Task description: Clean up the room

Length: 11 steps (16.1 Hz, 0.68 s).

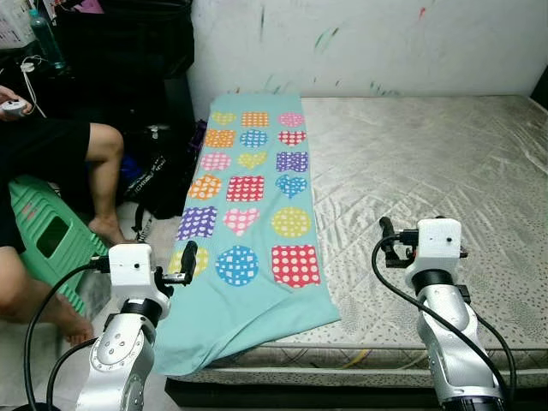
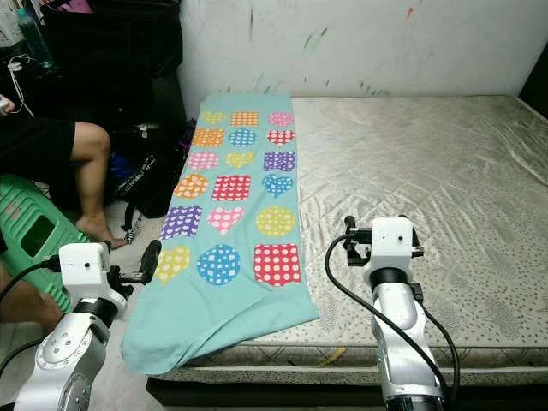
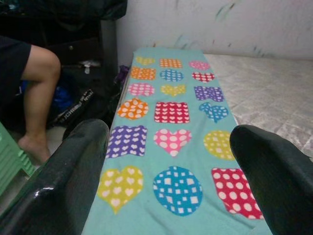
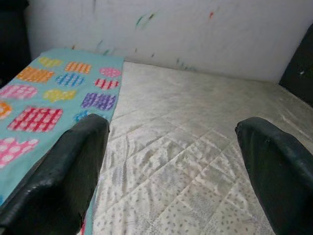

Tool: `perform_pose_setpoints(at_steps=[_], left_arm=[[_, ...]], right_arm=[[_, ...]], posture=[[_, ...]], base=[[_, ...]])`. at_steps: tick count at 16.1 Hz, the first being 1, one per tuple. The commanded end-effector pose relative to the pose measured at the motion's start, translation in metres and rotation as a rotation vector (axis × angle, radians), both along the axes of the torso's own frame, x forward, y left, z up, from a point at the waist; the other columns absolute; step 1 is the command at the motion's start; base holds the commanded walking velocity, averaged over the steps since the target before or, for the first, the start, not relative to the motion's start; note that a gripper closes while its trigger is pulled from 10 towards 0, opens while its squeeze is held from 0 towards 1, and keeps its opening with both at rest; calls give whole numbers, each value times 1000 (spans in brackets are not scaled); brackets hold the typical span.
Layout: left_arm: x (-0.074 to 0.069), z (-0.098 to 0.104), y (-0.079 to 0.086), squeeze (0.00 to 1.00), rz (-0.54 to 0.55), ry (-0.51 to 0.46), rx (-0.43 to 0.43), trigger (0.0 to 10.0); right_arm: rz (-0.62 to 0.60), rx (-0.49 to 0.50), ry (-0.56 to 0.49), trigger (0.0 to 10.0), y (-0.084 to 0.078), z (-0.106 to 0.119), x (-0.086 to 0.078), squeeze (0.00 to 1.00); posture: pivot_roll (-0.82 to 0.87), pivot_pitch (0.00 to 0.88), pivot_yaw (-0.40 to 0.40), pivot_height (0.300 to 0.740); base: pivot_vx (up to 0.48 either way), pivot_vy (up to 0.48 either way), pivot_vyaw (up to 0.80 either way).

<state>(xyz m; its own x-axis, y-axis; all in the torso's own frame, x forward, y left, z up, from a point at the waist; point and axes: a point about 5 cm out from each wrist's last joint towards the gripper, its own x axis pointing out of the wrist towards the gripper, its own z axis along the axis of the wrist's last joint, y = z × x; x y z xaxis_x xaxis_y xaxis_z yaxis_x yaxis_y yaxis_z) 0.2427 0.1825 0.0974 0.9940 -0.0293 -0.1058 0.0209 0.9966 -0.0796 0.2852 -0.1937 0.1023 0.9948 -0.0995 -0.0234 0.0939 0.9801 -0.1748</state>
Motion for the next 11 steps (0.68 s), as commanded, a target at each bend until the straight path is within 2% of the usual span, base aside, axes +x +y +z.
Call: perform_pose_setpoints(at_steps=[1, 5, 8, 11], left_arm=[[-5, -9, 0, 0, -18, 59, 2, 10000], [-15, -14, 2, 0, -22, 100, 8, 10000], [-23, -14, 3, 0, -25, 122, 10, 10000], [-37, -16, 3, 0, -32, 162, 16, 10000]], right_arm=[[37, -22, 101, 10000, 5, -17, -8, 0], [58, -32, 158, 10000, 6, -24, -20, 0], [82, -35, 197, 10000, 8, -27, -28, 0], [145, -68, 222, 10000, 16, -23, -43, 0]], posture=[[-107, 0, 25, 740], [-106, 10, 24, 740], [-102, 52, 25, 740], [-101, 118, 23, 740]], base=[[0, 0, 0], [0, 0, 0], [0, 0, 0], [0, 0, 0]])
